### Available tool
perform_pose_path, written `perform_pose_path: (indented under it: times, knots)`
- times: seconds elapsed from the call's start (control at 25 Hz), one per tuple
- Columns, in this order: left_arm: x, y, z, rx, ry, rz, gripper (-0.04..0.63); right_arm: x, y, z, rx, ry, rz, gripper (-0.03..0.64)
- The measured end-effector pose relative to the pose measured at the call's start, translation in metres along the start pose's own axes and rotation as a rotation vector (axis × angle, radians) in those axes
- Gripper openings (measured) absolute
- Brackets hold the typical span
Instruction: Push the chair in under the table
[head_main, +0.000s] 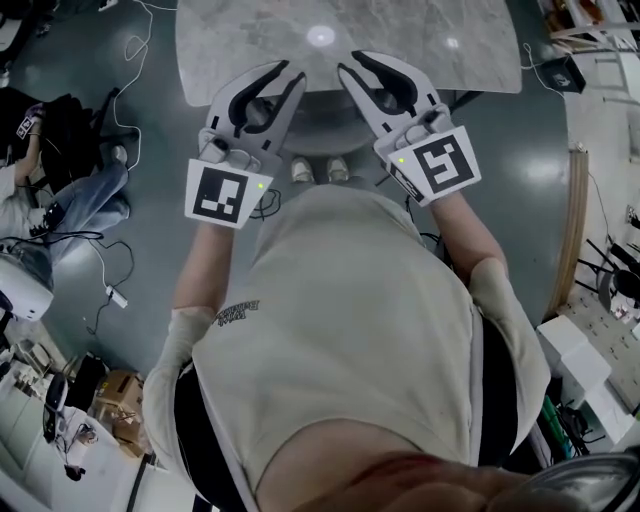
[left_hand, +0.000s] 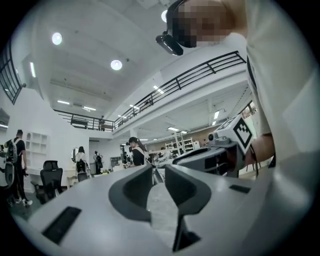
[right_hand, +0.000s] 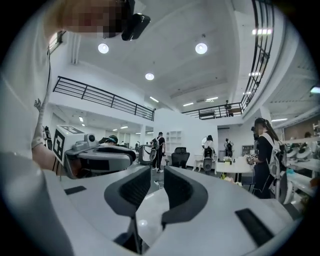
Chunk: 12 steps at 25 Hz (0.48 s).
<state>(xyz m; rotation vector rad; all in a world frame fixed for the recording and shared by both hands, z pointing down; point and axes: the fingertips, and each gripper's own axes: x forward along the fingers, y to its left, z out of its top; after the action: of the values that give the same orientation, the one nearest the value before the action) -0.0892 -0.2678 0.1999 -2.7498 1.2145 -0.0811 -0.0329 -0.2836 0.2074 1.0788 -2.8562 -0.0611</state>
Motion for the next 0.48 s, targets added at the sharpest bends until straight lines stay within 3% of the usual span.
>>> perform_pose_path:
  times: [0.2, 0.48]
  knots:
    - [-0.006, 0.005, 0.021, -0.02, -0.029, 0.033, 0.064, -0.013, 0.001, 0.036, 0.029, -0.092, -0.021, 0.058]
    - [-0.011, 0.004, 0.04, -0.016, -0.046, 0.036, 0.052, -0.019, 0.008, 0.052, 0.004, -0.121, -0.025, 0.026]
